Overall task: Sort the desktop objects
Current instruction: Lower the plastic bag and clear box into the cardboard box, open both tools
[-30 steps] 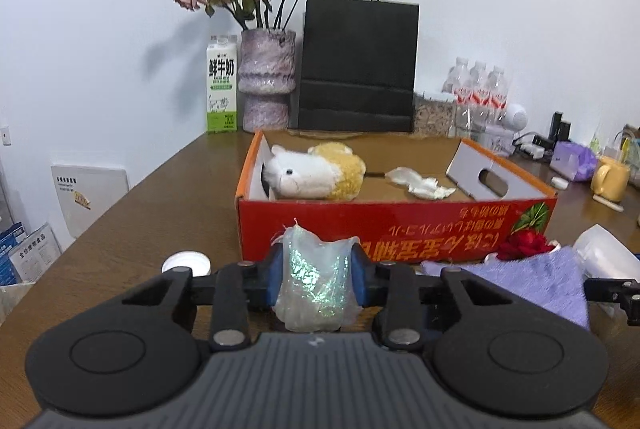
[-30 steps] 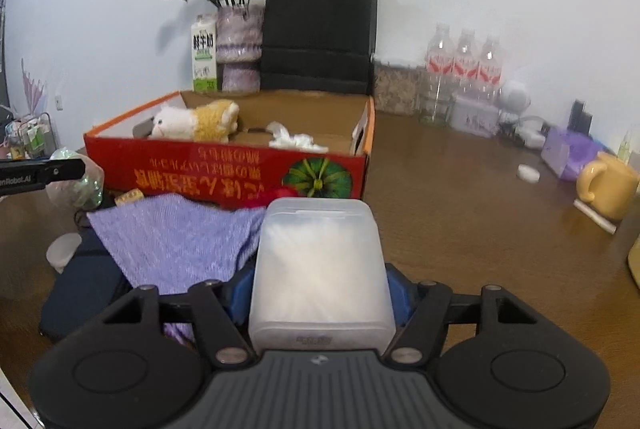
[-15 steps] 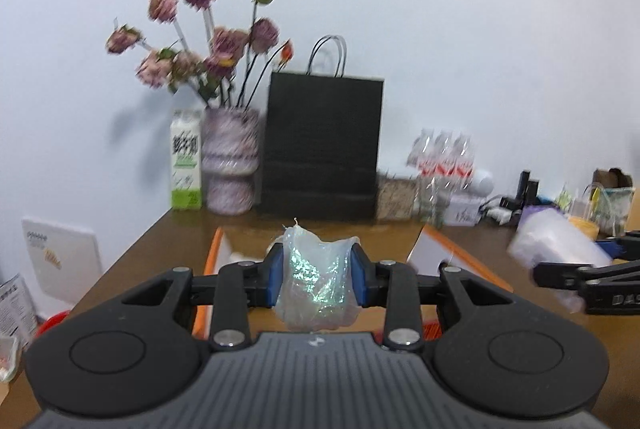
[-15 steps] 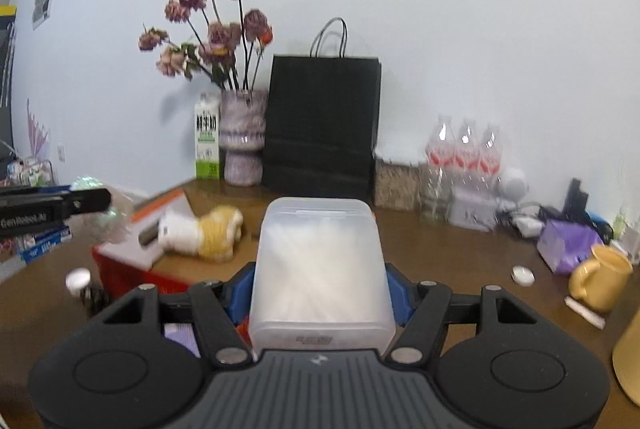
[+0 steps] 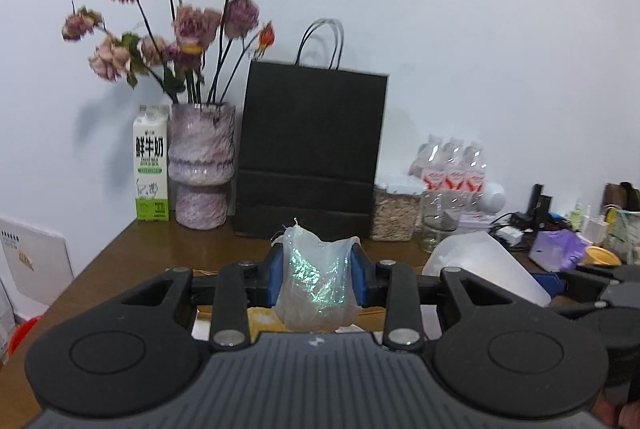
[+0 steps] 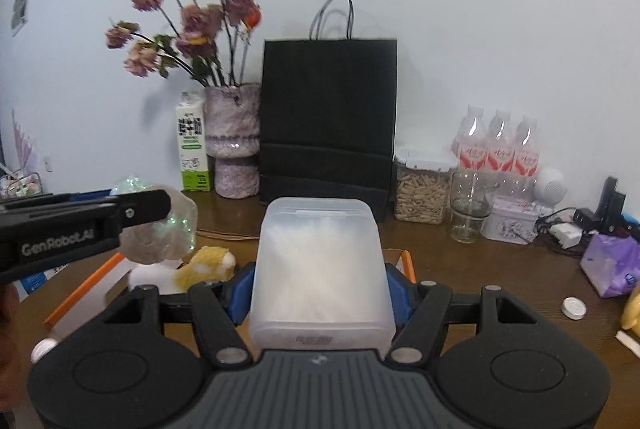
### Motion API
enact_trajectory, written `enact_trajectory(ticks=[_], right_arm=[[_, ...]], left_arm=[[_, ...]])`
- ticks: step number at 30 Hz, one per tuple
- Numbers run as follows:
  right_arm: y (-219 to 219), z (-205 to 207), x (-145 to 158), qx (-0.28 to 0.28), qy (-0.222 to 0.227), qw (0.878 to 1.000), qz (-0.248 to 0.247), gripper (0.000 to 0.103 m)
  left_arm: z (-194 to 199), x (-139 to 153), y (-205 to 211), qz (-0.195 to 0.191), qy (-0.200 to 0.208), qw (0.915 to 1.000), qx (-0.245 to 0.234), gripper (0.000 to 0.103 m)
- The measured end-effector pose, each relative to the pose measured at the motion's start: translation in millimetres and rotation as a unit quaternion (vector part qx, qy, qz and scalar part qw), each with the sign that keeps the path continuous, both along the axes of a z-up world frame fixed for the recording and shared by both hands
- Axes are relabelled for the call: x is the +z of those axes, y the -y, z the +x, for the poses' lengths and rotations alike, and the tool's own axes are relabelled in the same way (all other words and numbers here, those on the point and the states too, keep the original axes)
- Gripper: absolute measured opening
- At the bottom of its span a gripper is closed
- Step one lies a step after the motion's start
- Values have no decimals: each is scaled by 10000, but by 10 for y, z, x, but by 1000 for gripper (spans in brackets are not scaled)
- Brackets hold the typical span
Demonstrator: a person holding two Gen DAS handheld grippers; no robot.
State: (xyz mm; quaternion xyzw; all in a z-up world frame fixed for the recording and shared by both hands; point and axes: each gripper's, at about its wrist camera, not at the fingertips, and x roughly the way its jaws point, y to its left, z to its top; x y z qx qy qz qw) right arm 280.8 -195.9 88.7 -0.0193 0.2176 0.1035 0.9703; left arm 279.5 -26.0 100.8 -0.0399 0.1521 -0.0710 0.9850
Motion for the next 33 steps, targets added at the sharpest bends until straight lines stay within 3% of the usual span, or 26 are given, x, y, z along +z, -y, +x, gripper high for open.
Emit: enact_trajectory(ticks=[7,14,25,33], right_arm=[[40,536,-265,-226,-287,9991,236,64],[38,703,-579,-141,-665,9975,216,64],[85,685,-680,-256,-745,9966,240,64],[88,663,-647,-216,-697,9970,263,65]], left_arm=[[534,-255,84,241,-527,9981,203,33],[738,-504,126,561,-929,9935,348,33],[665,-561,259,891,-840,9919,325,35],[660,-560,262,941,-797,9918,343,50]])
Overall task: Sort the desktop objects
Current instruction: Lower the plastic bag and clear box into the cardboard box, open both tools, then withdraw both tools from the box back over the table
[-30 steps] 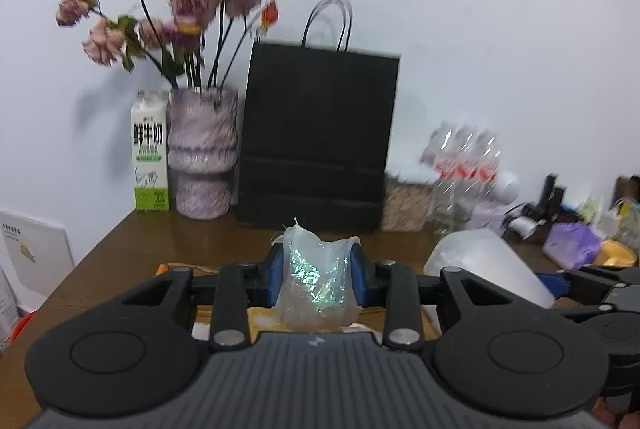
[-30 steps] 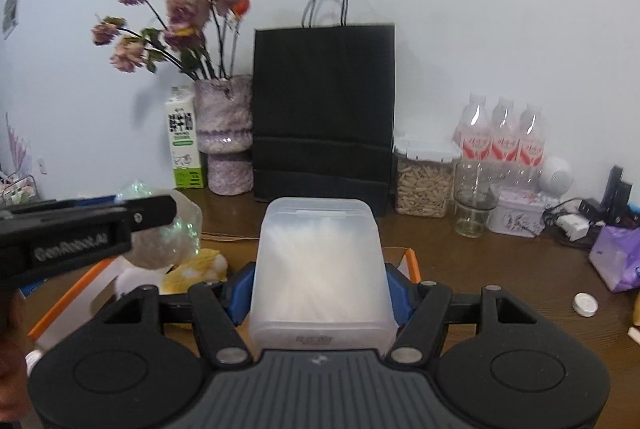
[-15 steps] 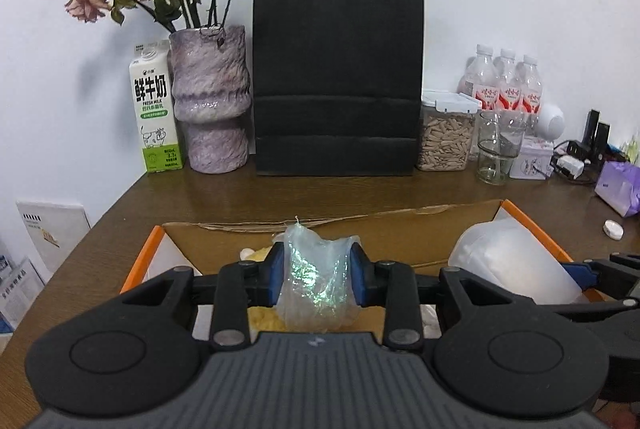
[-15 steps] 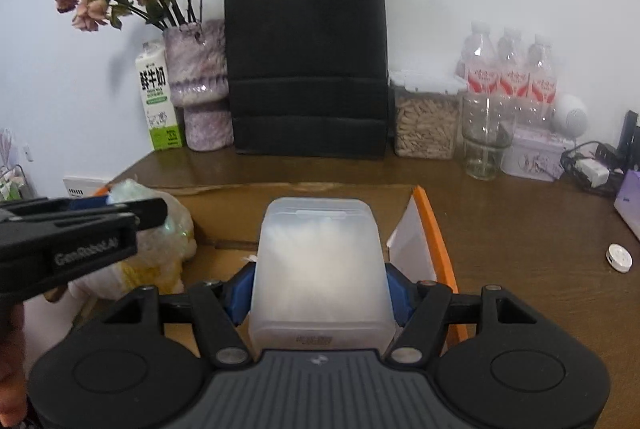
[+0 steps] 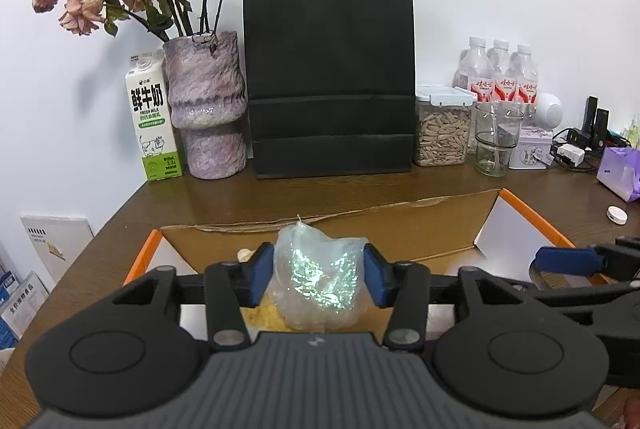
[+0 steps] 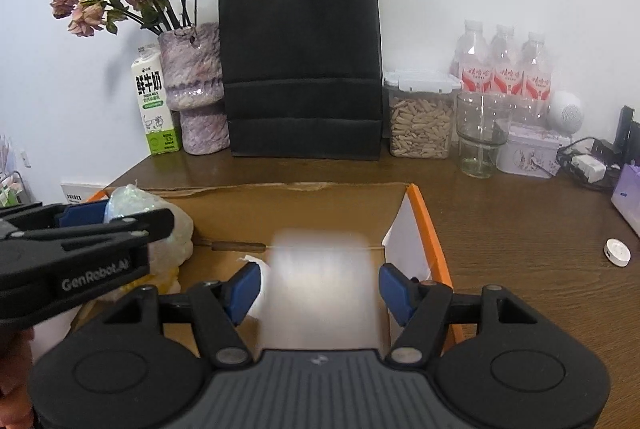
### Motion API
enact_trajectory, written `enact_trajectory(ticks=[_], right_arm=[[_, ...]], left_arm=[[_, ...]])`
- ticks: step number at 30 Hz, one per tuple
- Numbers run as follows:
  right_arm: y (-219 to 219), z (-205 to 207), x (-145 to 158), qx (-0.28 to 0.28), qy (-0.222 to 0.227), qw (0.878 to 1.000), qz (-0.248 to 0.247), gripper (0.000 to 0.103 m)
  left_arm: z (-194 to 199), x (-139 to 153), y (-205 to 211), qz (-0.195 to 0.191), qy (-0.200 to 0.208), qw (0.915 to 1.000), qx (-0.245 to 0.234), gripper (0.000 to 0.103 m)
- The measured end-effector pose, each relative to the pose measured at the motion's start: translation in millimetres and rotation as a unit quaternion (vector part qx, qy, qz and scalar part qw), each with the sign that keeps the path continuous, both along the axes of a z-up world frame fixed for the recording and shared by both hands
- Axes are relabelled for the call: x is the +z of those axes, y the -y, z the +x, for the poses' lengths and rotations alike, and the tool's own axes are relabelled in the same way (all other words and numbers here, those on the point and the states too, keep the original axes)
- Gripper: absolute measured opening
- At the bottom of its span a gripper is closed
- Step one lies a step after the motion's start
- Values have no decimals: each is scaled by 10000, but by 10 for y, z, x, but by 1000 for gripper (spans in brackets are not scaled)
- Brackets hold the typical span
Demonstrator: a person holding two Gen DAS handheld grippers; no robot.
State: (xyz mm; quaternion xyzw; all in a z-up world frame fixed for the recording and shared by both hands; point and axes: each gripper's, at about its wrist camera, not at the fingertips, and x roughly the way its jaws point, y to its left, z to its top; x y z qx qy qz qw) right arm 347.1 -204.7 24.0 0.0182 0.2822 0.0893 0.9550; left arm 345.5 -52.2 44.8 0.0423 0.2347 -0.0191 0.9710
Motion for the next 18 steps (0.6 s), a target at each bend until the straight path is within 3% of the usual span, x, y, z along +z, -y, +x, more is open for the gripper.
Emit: enact_trajectory(ticks=[3,7,8,10,18], right_arm=[[15,-32,45,15,91,9999,46,68],[88,-70,101,-145,195,9996,124,88],[116,-78,119,-167,218,9994,186,91],[159,-108,164,-149,275,9991,299,103],[146,-213,275,-86,422,9987,282,103]], left_arm=[[-10,8,-4,29,-13,10000,44,62],[-34,80,-67,130,143,9991,389,99],[-50,108,-85,137,219,9986,464,103],[-88,161,-114,101,338,9982,492,103],[-142,231,-79,162,415,9980,441,103]])
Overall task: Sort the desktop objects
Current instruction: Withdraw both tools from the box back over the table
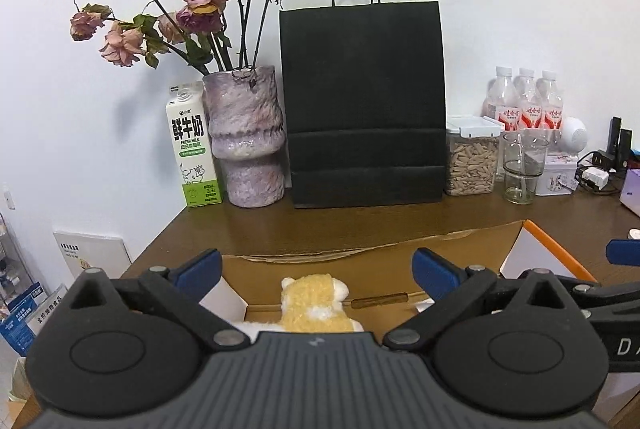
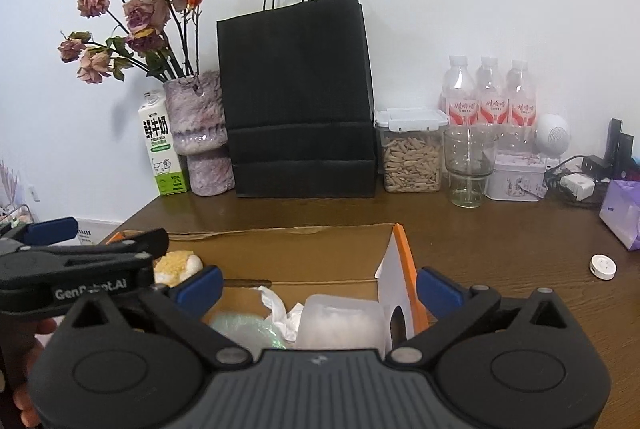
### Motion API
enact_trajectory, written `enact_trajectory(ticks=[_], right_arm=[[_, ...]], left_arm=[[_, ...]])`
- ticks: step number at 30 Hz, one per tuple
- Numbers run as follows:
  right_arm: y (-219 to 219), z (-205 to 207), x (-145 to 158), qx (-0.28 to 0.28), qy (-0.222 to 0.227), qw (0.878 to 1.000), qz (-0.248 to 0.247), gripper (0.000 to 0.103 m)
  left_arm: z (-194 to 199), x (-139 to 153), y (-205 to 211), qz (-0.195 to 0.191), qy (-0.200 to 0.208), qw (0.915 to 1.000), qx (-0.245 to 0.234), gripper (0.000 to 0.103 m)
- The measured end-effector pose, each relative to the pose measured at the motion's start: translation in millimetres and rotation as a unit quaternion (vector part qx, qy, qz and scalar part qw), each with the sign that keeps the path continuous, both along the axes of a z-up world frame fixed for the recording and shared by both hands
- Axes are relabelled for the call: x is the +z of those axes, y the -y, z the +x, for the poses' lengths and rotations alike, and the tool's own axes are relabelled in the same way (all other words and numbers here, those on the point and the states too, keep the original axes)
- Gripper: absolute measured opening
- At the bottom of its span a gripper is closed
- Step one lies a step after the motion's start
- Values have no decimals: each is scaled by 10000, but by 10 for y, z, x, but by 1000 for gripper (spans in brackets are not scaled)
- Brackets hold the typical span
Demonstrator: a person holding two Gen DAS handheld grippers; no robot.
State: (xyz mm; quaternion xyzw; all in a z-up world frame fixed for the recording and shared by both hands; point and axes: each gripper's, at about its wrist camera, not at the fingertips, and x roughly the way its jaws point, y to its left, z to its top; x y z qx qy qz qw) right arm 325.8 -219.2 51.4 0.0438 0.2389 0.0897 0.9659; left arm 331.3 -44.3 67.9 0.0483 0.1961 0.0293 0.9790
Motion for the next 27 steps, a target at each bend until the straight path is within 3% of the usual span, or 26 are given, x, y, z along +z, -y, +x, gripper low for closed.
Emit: enact_trajectory(ticks=[12,20,27], right_arm=[[-63,-231,252,0,226,9993,-314,103],[-73,-705,450,272,474,9980,-320,103],[-69,-1192,508,362,569,9967,-443,103]], left_arm=[[-290,177,-103,-182,336,9993,-11,103],[-676,421,-333,-359,488,9981,103,103],[-1135,464,-539,-589,449,9972,103,103]])
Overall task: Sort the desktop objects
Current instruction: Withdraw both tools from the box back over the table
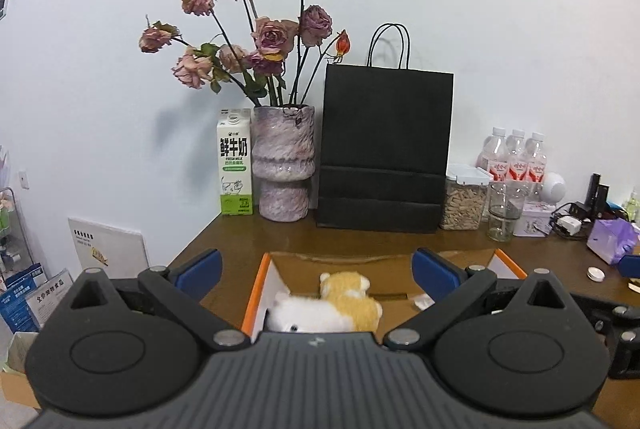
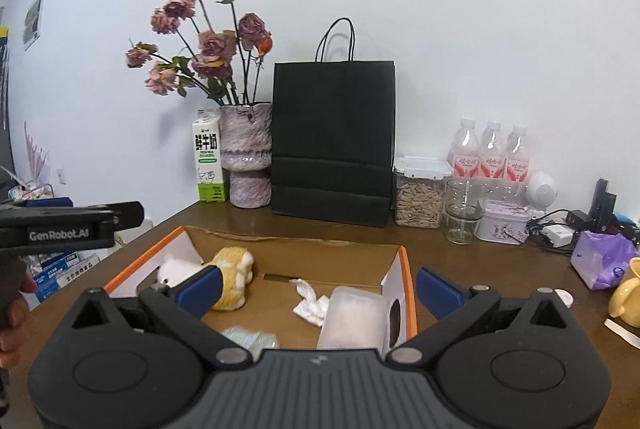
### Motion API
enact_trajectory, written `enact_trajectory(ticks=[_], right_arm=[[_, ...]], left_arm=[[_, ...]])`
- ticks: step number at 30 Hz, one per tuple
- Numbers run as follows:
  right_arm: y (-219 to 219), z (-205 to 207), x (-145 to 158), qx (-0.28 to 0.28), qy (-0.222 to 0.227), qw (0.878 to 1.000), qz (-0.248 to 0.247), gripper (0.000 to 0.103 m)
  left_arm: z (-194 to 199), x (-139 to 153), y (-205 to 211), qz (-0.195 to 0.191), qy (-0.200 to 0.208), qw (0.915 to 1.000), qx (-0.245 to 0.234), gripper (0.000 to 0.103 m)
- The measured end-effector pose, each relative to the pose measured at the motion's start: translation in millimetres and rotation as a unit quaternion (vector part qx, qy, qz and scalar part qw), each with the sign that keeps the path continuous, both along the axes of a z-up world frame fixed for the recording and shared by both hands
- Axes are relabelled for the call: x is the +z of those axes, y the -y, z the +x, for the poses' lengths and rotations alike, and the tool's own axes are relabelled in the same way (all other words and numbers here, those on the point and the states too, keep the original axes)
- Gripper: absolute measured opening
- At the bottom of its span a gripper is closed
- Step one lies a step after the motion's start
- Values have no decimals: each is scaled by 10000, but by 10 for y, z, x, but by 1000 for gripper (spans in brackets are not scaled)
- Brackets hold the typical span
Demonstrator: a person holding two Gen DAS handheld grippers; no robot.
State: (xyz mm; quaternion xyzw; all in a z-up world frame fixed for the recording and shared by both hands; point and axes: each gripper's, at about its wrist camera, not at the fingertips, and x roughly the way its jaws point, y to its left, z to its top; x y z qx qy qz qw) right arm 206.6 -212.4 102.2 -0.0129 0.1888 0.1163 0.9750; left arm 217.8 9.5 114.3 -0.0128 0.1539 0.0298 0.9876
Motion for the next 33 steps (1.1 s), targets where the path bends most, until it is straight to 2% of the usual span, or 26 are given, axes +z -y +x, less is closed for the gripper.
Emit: enact_trajectory(ticks=[8,18,26,33], right_arm=[[42,-607,-75,-31,33,10000,13,103],[96,-1311,-308,31,20,10000,-73,103],[5,-1502,-597,75,-303,9994,-132,103],[-74,-1594,-890,27,-639,9976,-263,103]], left_arm=[[-556,-86,-143,44,-2,10000,-88,103],[-1226,-260,-379,-10,-65,10000,-3,103],[-1486,-500,-455,6,-340,9994,16,103],[-1605,-885,-392,-39,-804,9966,-159,103]])
